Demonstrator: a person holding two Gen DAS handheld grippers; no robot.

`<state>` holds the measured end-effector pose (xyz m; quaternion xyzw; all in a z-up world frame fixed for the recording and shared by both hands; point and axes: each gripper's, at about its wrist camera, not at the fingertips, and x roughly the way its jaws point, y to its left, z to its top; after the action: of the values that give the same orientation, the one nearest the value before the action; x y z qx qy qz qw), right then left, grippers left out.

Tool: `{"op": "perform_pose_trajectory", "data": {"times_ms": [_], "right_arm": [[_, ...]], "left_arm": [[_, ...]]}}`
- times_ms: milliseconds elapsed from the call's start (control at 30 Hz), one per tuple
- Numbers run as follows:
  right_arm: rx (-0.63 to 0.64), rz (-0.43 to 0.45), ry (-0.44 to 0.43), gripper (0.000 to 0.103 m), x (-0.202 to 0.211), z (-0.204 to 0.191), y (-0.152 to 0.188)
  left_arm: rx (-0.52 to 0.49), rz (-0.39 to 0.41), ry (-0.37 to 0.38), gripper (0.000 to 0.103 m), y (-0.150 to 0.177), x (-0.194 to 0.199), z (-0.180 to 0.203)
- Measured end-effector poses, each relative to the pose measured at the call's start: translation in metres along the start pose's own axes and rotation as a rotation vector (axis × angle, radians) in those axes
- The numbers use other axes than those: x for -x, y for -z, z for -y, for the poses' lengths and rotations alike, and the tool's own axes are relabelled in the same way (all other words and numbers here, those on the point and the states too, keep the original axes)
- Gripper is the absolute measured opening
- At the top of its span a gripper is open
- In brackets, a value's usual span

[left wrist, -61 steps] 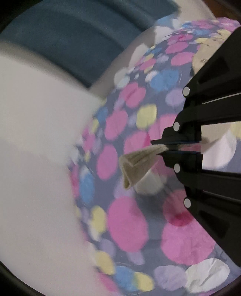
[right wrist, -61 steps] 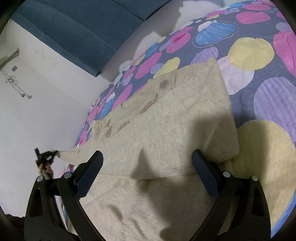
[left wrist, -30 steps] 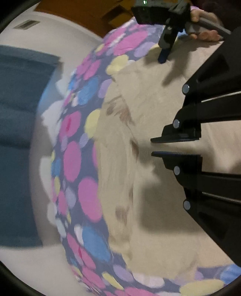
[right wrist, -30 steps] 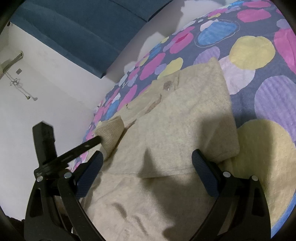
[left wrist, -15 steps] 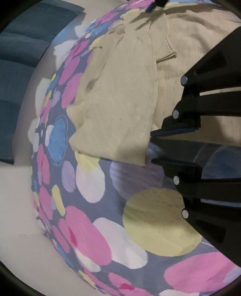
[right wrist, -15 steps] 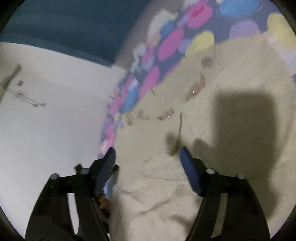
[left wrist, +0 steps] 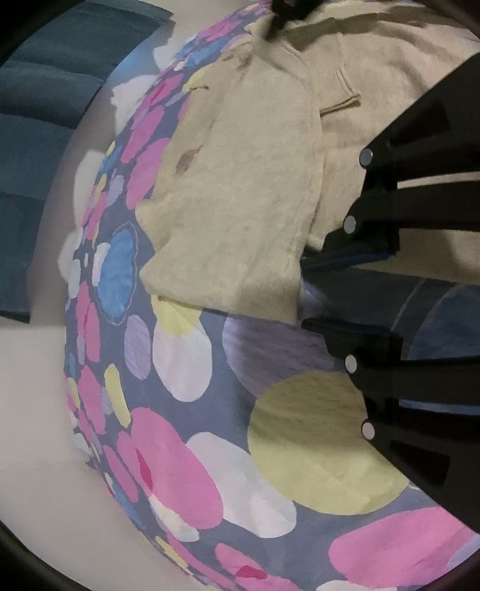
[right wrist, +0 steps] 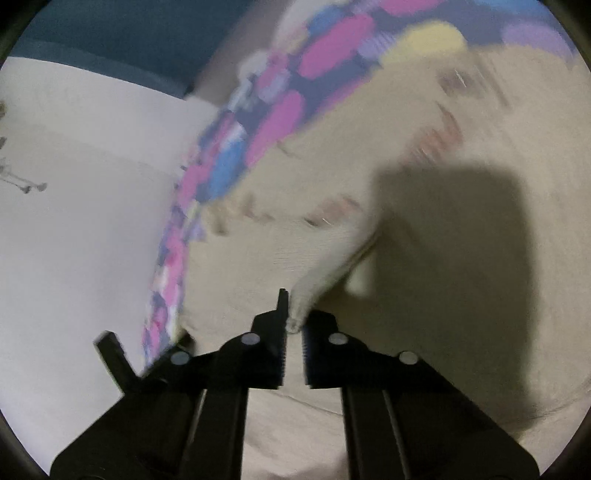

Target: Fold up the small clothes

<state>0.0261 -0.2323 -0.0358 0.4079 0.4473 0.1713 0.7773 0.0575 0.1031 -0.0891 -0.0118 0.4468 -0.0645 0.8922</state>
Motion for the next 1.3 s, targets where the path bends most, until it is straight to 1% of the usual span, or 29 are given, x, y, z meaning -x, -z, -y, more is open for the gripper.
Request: {"op": "perform_pose_trajectory", "data": {"times_ms": [100, 167, 233, 300, 367, 400, 433, 500, 600, 733, 867, 1133, 1300], "right_arm": [[0.060, 0.071, -0.082, 0.005, 0.025, -0.034, -0.007], [0.104, 0.099, -0.114, 0.005, 0.042, -0.051, -0.008], [0.133, 0.131, -0.124, 0.005, 0.060, -0.057, -0.003], [0.144, 0.163, -0.103, 0.005, 0.072, -0.054, 0.000], [0.132, 0.183, -0.065, 0.005, 0.084, -0.039, 0.004], [0.122, 0.183, -0.045, 0.005, 0.087, -0.030, 0.006], [0.103, 0.175, -0.017, 0.005, 0.090, -0.014, 0.010], [0.063, 0.163, 0.023, 0.005, 0.091, 0.009, 0.012], [0.000, 0.154, 0.086, 0.005, 0.090, 0.046, 0.021], [-0.057, 0.140, 0.128, 0.005, 0.088, 0.079, 0.030], [-0.056, 0.131, 0.163, 0.005, 0.081, 0.089, 0.032], [-0.046, 0.149, 0.192, 0.005, 0.082, 0.088, 0.033], [-0.070, 0.144, 0.194, 0.004, 0.082, 0.091, 0.036]], "left_arm": [[-0.014, -0.001, -0.025, 0.034, -0.003, -0.003, 0.003], [-0.001, -0.011, -0.055, 0.034, -0.009, -0.009, 0.005], [0.036, -0.024, -0.076, 0.034, -0.015, -0.013, 0.004], [0.061, -0.027, -0.068, 0.035, -0.017, -0.013, 0.005], [0.046, -0.020, -0.048, 0.035, -0.014, -0.011, 0.010], [0.034, -0.015, -0.054, 0.035, -0.013, -0.010, 0.012], [0.028, -0.014, -0.062, 0.036, -0.011, -0.011, 0.013], [0.033, -0.016, -0.060, 0.039, -0.011, -0.012, 0.012], [0.040, -0.016, -0.053, 0.041, -0.011, -0.010, 0.012], [0.035, -0.015, -0.055, 0.041, -0.010, -0.009, 0.012], [0.044, -0.009, -0.059, 0.041, -0.009, -0.008, 0.011], [0.041, -0.011, -0.056, 0.043, -0.008, -0.008, 0.011], [0.052, -0.010, -0.026, 0.045, -0.007, -0.004, 0.008]]}}
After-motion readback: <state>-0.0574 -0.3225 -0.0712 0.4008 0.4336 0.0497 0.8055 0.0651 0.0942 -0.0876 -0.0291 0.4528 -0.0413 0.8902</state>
